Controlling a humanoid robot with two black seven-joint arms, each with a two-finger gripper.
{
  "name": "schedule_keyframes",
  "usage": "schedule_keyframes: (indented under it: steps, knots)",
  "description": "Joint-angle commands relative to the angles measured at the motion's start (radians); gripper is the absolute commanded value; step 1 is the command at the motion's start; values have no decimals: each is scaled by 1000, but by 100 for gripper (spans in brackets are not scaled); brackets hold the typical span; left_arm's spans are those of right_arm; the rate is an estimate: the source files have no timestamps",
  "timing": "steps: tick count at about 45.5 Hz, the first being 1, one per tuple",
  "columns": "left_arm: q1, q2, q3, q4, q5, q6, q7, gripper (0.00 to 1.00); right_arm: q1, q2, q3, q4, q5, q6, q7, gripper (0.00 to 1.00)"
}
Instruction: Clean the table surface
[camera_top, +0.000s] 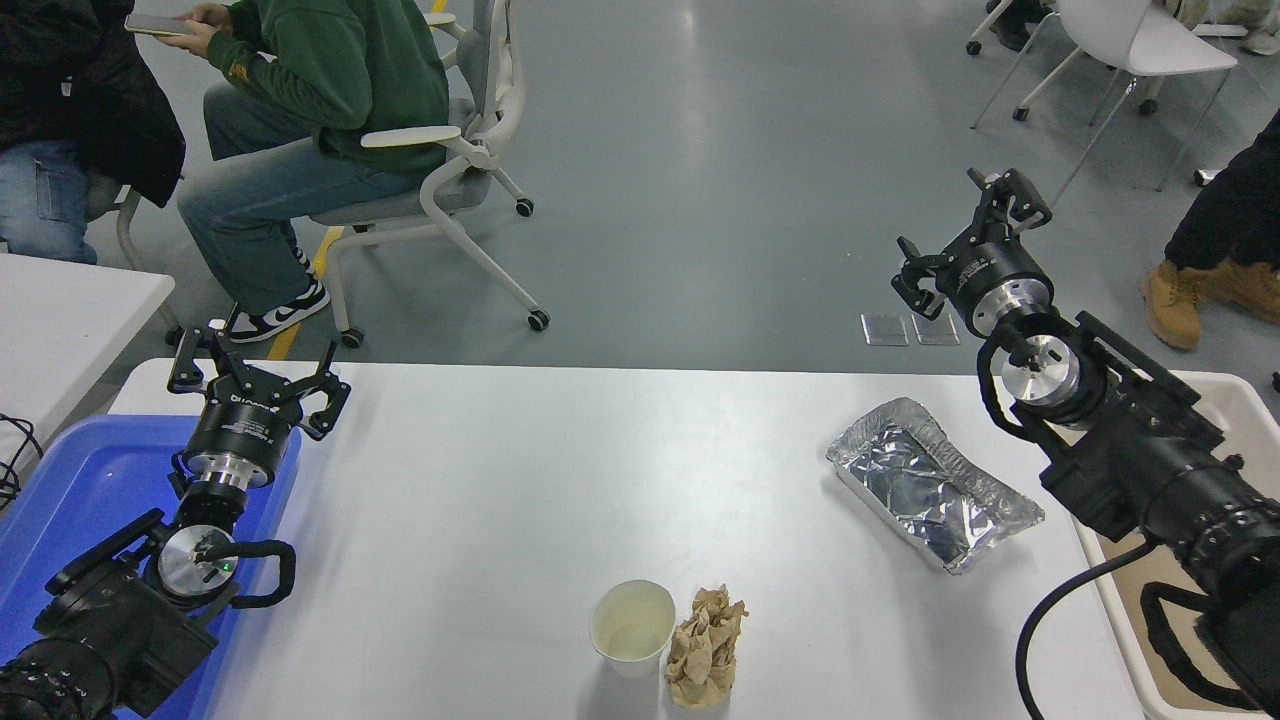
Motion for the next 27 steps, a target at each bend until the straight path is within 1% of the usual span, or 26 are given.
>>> schedule_keyframes:
  steps: [1, 27]
  knots:
    - [0, 0, 2, 0, 2, 0, 3, 100, -1, 1, -2, 0, 0, 0, 0, 100]
    - [0, 0, 2, 0, 2, 0, 3, 100, -7, -1, -12, 3, 0, 9, 3, 100]
